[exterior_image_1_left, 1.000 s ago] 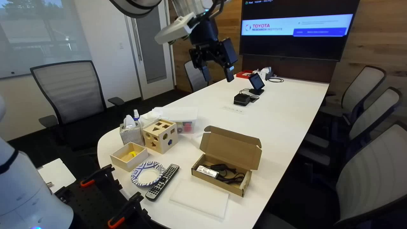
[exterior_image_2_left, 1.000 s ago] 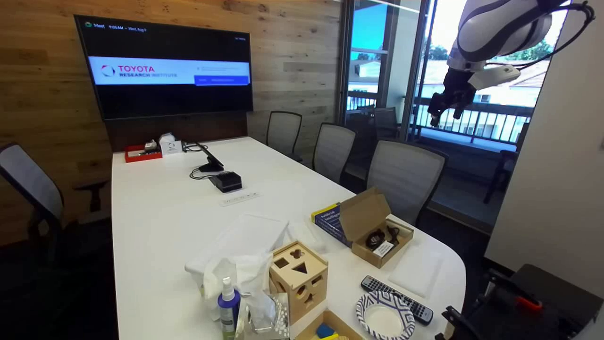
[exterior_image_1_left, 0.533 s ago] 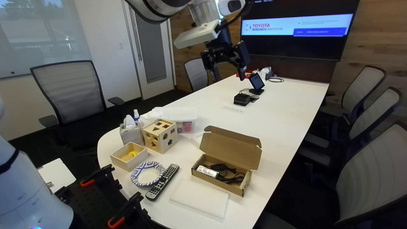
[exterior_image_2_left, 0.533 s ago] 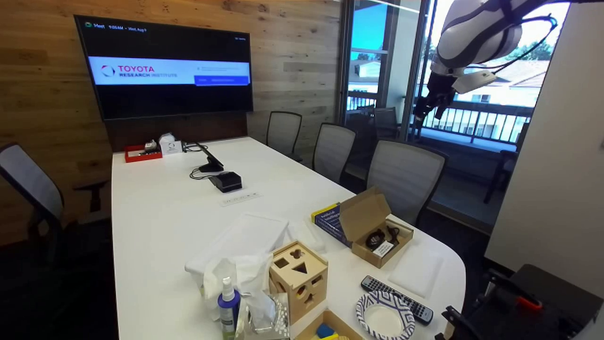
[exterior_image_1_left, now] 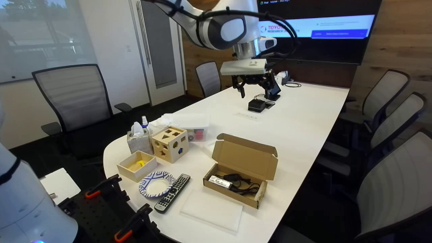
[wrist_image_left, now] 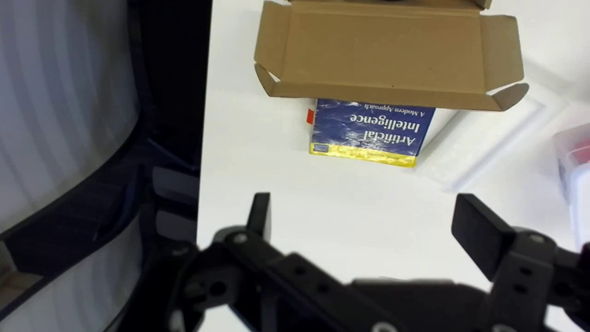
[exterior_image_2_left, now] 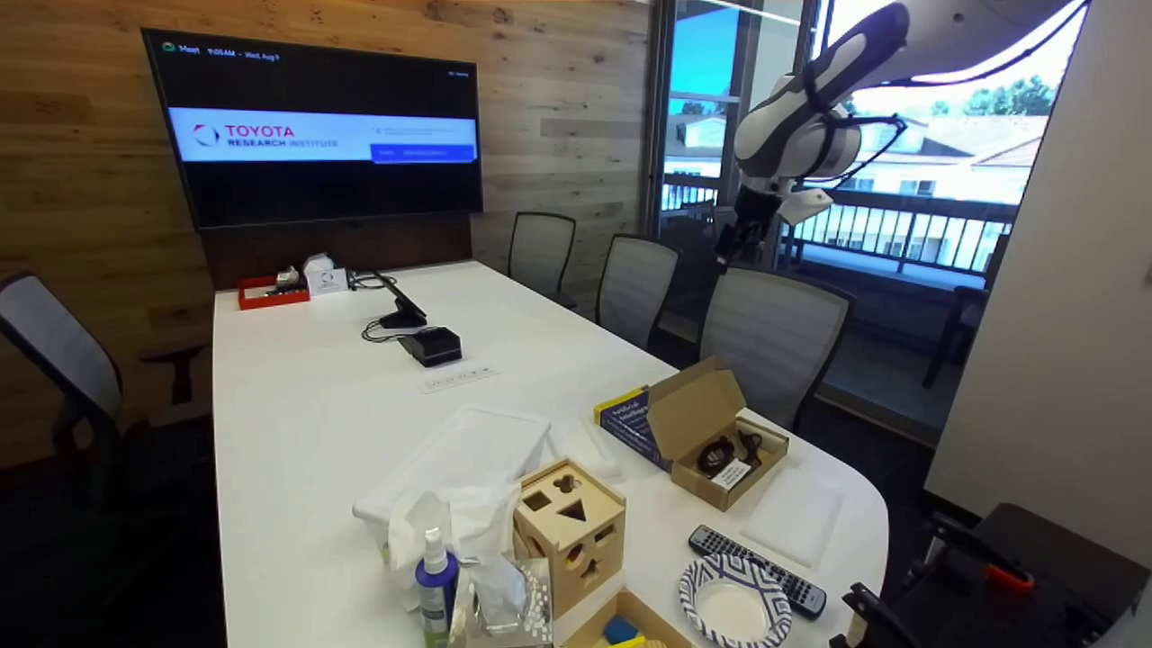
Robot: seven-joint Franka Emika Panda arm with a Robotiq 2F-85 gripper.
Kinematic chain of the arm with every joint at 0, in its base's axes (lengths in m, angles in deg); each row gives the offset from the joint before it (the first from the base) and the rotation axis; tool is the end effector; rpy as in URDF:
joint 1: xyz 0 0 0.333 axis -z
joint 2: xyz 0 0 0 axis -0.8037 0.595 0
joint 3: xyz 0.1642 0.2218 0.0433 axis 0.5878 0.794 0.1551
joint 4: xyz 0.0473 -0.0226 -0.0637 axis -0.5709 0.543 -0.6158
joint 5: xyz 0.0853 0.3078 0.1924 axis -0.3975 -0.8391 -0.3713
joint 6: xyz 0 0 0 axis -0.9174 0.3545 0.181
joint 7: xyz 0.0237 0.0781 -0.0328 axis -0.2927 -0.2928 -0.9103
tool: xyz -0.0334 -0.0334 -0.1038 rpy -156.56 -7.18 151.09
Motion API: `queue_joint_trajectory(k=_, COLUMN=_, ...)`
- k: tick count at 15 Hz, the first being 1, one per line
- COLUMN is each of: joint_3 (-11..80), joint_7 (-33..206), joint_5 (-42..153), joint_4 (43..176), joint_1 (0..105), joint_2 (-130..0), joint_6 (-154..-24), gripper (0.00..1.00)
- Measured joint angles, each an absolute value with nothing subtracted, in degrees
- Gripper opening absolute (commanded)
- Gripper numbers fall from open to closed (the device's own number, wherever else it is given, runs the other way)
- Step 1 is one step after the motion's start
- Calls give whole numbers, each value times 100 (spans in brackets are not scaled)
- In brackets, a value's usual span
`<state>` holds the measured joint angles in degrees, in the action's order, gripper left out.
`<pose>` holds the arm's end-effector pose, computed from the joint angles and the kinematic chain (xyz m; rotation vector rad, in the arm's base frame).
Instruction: Close the box
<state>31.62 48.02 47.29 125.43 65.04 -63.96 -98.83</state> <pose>0.5929 -0.1947 0.3512 2.9762 0.3085 0.4668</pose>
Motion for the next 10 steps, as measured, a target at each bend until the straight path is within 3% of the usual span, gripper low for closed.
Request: queue_joint_trajectory(k=10, joint_3=4172, joint_7=4236, joint_5=4333, joint_4=10364, joint_1=7319, joint_2=-3773, joint_6=-9508, gripper=100)
